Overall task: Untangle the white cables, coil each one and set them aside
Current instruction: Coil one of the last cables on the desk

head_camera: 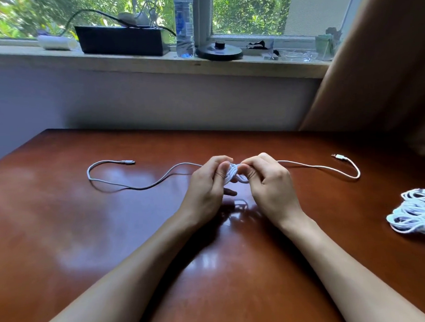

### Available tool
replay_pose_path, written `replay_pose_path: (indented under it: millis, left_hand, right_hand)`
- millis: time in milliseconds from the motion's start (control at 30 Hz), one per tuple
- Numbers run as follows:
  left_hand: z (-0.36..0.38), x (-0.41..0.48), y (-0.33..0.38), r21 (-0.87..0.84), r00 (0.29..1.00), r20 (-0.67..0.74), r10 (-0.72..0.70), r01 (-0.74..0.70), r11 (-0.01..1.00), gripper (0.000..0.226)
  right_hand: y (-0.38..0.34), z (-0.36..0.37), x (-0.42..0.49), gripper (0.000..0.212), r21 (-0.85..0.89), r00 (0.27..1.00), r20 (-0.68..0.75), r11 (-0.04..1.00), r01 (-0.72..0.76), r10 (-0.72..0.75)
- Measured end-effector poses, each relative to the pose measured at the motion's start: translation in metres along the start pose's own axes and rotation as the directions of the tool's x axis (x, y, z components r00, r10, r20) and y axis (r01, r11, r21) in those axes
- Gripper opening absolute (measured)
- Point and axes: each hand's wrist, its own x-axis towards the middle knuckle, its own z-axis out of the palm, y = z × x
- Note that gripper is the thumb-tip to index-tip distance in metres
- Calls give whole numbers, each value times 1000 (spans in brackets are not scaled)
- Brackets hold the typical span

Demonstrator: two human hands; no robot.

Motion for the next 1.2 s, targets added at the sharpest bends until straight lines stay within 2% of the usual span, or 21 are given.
replay_pose_path:
  millis: [67,167,300,433,567,667,833,1033,1200]
  left_hand:
    - [-1,1,-2,-4,999,36,0,0,1000,23]
    - [-1,2,-5,137,998,58,24,-31,990,33]
    - [-2,2,-5,205,995,-13,96,-92,974,19]
    - [-5,3,-5,235,990,34,135,-140,962,16]
    - [-8,3,-4,228,985,88,152,-168,959,17]
    - [-9,3,-5,212,985,111,131,-152,965,17]
    - [-14,4,-8,214,987,135,85,-113,970,16]
    - [-13,4,-5,216,985,163,59,-94,972,17]
    - [-13,3,-4,208,984,167,58,-92,974,18]
  right_hand:
    - [2,-1,1,17,11,1000,-6,1000,-21,21]
    - [3,-1,1,14,29,999,1,998,-49,49]
    - [2,-3,2,11,84,997,56,995,-61,57]
    - [2,-5,3,9,90,994,83,992,-84,77]
    - [3,-12,8,7,167,990,81,978,-127,115]
    - [8,-17,12,5,150,985,128,980,-131,112]
    - [21,-19,13,6,0,975,222,1000,-1,1]
    - [23,-20,11,13,1,964,265,999,32,-32]
    - [22,-19,10,15,-2,963,270,1000,3,-2]
